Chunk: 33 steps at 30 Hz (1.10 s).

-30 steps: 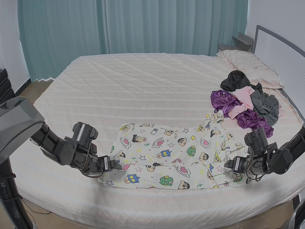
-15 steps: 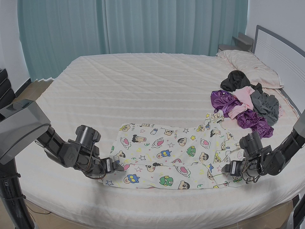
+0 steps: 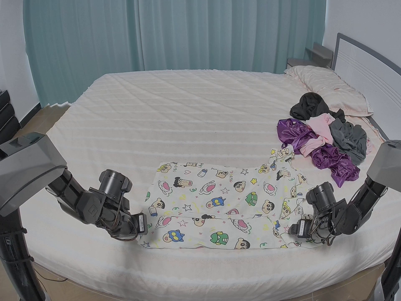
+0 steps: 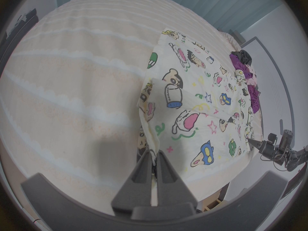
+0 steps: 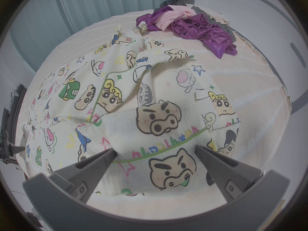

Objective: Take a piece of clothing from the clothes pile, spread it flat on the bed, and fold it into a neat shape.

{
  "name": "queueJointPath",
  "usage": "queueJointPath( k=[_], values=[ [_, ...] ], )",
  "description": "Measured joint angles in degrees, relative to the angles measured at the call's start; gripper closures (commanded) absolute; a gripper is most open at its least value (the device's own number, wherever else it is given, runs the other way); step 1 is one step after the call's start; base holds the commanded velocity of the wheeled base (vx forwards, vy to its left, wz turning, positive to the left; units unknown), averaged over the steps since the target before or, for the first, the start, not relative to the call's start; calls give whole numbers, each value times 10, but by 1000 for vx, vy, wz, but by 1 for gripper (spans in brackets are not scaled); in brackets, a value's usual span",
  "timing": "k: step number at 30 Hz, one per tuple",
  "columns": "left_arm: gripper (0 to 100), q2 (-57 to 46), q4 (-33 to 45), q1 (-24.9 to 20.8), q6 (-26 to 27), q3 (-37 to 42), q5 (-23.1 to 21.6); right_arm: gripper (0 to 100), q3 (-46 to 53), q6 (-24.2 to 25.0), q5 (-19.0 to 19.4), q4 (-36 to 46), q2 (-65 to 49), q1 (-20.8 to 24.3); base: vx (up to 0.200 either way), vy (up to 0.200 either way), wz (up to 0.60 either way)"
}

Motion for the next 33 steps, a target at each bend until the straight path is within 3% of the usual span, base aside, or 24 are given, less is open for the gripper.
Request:
queueJointPath(
  k=[6,15,24,25,33],
  values=[
    [100,-18,10,0,1,22,3,0,0,2,1,-1,7,-5,0,0,0],
    [100,-59,100,-1,10,29,2,0,1,2,0,-1,6,-9,0,0,0],
    [100,-69,105,-1,15,30,2,0,8,2,0,-16,2,-9,0,0,0],
    [0,-69,105,-1,14,30,2,0,8,2,0,-16,1,-9,0,0,0],
    [0,-64,106,2,14,33,3,0,14,2,0,-18,-3,-8,0,0,0]
  ],
)
